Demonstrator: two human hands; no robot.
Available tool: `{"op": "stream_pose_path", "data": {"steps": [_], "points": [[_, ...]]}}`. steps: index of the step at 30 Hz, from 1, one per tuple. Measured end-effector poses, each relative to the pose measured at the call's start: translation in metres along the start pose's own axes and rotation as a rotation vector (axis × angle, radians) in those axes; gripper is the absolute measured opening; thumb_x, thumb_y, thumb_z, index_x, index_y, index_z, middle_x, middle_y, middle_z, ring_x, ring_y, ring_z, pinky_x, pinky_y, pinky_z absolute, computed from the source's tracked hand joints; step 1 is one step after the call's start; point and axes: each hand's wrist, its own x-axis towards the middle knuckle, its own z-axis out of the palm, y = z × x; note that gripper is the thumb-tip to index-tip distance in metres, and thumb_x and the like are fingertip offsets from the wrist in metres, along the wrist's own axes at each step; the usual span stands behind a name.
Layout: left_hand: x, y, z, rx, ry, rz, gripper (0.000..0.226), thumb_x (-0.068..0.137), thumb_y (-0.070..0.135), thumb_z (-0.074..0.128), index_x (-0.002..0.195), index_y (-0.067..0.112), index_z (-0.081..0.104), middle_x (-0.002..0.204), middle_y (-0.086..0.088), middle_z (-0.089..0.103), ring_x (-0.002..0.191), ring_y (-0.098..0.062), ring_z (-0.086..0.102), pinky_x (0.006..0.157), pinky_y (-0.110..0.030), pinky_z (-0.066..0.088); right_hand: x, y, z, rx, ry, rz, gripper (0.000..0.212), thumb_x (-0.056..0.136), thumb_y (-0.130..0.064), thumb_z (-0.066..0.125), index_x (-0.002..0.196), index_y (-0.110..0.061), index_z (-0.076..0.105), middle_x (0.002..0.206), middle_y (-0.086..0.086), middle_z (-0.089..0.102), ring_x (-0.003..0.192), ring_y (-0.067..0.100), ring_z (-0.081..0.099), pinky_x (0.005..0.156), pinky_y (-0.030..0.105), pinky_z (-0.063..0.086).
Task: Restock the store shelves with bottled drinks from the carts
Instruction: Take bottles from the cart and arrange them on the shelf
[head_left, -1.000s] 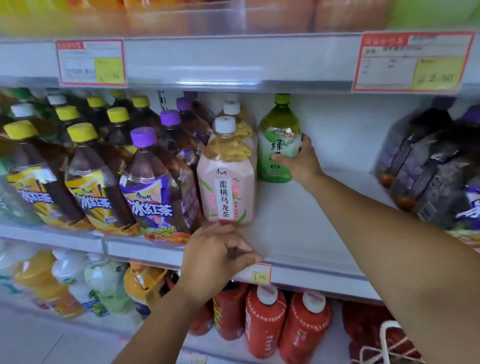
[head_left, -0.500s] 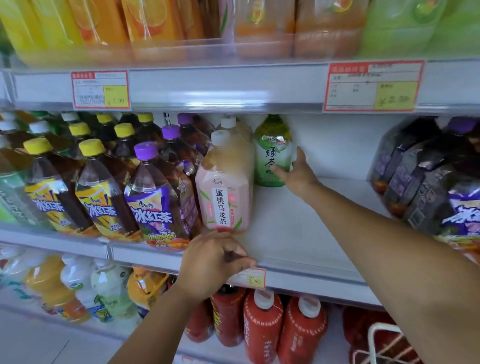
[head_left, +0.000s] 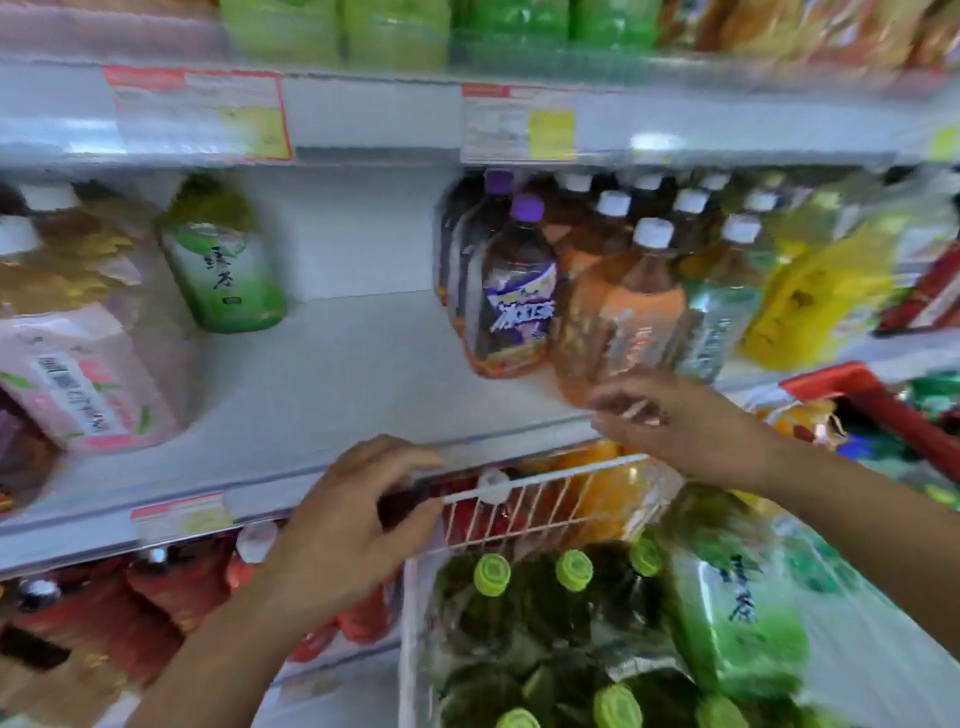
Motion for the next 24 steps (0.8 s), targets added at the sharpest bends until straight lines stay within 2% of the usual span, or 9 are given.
{"op": "stream_pose_path", "data": {"steps": [3, 5, 6, 9, 12, 16, 18, 21, 24], "points": [[0.014, 0.034, 0.048, -0.075, -0.117, 0.023, 0.025, 0.084, 0.039, 0.065, 0.108, 0.044, 0.061, 0.099, 0.040, 0.053, 0.096, 0.018, 0.049, 0.081, -0.003, 0.034, -0.035, 0.047, -0.018, -0.220, 0.005, 0.165, 0.025, 0.086, -0.037, 0.066, 0.110, -0.036, 0.064, 0.107, -0.007, 0.062, 0.100, 0.010, 0.058, 0.083, 0.016, 0.042], [0.020, 0.044, 0.074, -0.096, -0.167, 0.021, 0.028, 0.087, 0.032, 0.068, 0.111, 0.044, 0.061, 0.103, 0.037, 0.054, 0.100, 0.022, 0.046, 0.083, 0.000, 0.031, -0.051, 0.068, -0.022, -0.376, -0.053, 0.257, 0.040, 0.085, -0.048, 0.062, 0.122, -0.033, 0.060, 0.112, -0.004, 0.058, 0.102, 0.012, 0.056, 0.086, 0.023, 0.039], [0.022, 0.047, 0.085, -0.101, -0.202, 0.015, 0.029, 0.088, 0.033, 0.067, 0.114, 0.044, 0.060, 0.110, 0.032, 0.054, 0.105, 0.018, 0.047, 0.086, -0.002, 0.033, -0.057, 0.073, -0.024, -0.377, -0.091, 0.325, 0.045, 0.085, -0.049, 0.062, 0.127, -0.035, 0.055, 0.112, -0.007, 0.055, 0.100, 0.009, 0.054, 0.083, 0.021, 0.037], [0.028, 0.053, 0.107, -0.104, -0.286, -0.004, 0.029, 0.091, 0.036, 0.064, 0.118, 0.044, 0.056, 0.114, 0.030, 0.052, 0.105, 0.010, 0.051, 0.085, -0.010, 0.039, -0.062, 0.078, -0.024, -0.309, -0.217, 0.448, 0.065, 0.085, -0.056, 0.059, 0.142, -0.039, 0.035, 0.111, -0.008, 0.060, 0.089, 0.007, 0.056, 0.067, 0.019, 0.037], [0.029, 0.059, 0.116, -0.079, -0.336, -0.004, 0.032, 0.092, 0.039, 0.062, 0.123, 0.044, 0.054, 0.114, 0.031, 0.051, 0.100, 0.014, 0.049, 0.079, -0.006, 0.038, -0.057, 0.079, -0.011, -0.172, -0.277, 0.507, 0.086, 0.081, -0.060, 0.063, 0.149, -0.026, 0.023, 0.127, -0.003, 0.056, 0.092, 0.008, 0.056, 0.073, 0.020, 0.042], [0.027, 0.058, 0.118, -0.082, -0.327, -0.018, 0.033, 0.091, 0.042, 0.061, 0.123, 0.046, 0.053, 0.115, 0.030, 0.053, 0.101, 0.012, 0.051, 0.084, -0.013, 0.042, -0.058, 0.079, -0.006, 0.004, -0.417, 0.576, 0.100, 0.069, -0.047, 0.082, 0.143, -0.018, 0.021, 0.108, -0.018, 0.051, 0.091, 0.001, 0.055, 0.066, 0.012, 0.044], [0.025, 0.057, 0.119, -0.063, -0.303, -0.017, 0.033, 0.091, 0.043, 0.061, 0.123, 0.045, 0.053, 0.116, 0.030, 0.054, 0.102, 0.012, 0.050, 0.083, -0.008, 0.039, -0.062, 0.075, -0.009, -0.038, -0.401, 0.575, 0.110, 0.066, -0.042, 0.086, 0.147, -0.017, 0.016, 0.118, -0.015, 0.049, 0.101, 0.006, 0.053, 0.077, 0.016, 0.044], [0.024, 0.061, 0.116, -0.091, -0.271, -0.035, 0.042, 0.088, 0.050, 0.063, 0.128, 0.045, 0.051, 0.125, 0.030, 0.050, 0.111, 0.013, 0.045, 0.084, -0.003, 0.032, -0.068, 0.058, -0.012, -0.236, -0.326, 0.536, 0.122, 0.056, -0.054, 0.086, 0.149, -0.016, 0.017, 0.142, -0.002, 0.046, 0.120, 0.019, 0.051, 0.093, 0.028, 0.045], [0.027, 0.071, 0.109, -0.192, -0.345, -0.084, 0.070, 0.079, 0.056, 0.072, 0.140, 0.046, 0.040, 0.135, 0.030, 0.042, 0.123, 0.009, 0.040, 0.096, -0.013, 0.031, -0.070, 0.021, -0.026, -0.383, -0.193, 0.470, 0.116, 0.051, -0.065, 0.082, 0.144, -0.025, 0.025, 0.132, -0.007, 0.054, 0.111, 0.019, 0.056, 0.084, 0.030, 0.048]]}}
